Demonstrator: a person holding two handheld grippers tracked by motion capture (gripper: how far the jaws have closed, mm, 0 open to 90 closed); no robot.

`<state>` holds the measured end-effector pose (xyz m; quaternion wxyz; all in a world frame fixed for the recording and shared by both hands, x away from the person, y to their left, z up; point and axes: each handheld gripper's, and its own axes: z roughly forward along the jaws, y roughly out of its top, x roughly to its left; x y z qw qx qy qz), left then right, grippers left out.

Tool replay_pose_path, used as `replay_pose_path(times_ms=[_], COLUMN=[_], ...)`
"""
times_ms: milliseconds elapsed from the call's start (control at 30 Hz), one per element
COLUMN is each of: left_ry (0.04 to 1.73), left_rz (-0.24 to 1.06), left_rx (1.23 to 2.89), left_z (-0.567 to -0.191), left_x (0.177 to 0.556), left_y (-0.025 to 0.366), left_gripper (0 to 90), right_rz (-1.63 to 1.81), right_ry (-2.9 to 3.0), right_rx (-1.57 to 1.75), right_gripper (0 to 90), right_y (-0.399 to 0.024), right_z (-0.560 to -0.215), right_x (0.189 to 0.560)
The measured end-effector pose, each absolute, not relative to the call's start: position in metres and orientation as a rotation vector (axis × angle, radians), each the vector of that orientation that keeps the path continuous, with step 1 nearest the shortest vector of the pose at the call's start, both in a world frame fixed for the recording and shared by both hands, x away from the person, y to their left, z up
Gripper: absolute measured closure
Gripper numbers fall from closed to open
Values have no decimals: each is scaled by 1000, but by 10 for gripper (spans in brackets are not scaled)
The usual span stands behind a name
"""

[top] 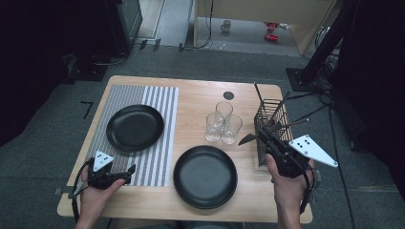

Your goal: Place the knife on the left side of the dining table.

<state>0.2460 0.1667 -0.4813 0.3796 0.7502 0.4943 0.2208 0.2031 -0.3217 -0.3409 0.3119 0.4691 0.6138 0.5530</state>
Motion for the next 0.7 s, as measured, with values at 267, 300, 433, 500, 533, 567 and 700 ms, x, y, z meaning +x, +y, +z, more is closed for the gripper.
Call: replay_pose_path(times_ms=[267, 300, 433, 500, 533, 567, 700], left_ry=[1224, 1215, 1183, 1170, 1163, 1163, 1131], left_rz=[523, 521, 511, 506, 505, 505, 500], left_rx=[1926, 1929, 1938, 1938, 1939, 1939, 1949], left_z=[-475, -475, -471, -468, -468, -468, -463], left_x=[253, 254, 255, 255, 256, 256, 257], left_y=[147, 145, 134, 130, 128, 128, 117], left_gripper=[68, 68, 68, 68, 68, 68, 68], right_rz=[1491, 1492, 1507, 1512, 1516, 1519, 1527], right_ry=[1654, 1658, 1671, 1680, 1682, 1688, 1708], right_rx=[1230, 1225, 1213, 1209, 1211, 1203, 1196], right_gripper=[842, 842, 842, 842, 842, 842, 842], right_y=[-311, -310, -304, -301, -300, -298, -291], right_z=[-344, -344, -343, -343, -343, -343, -344], right_x=[206, 206, 206, 207, 207, 208, 210])
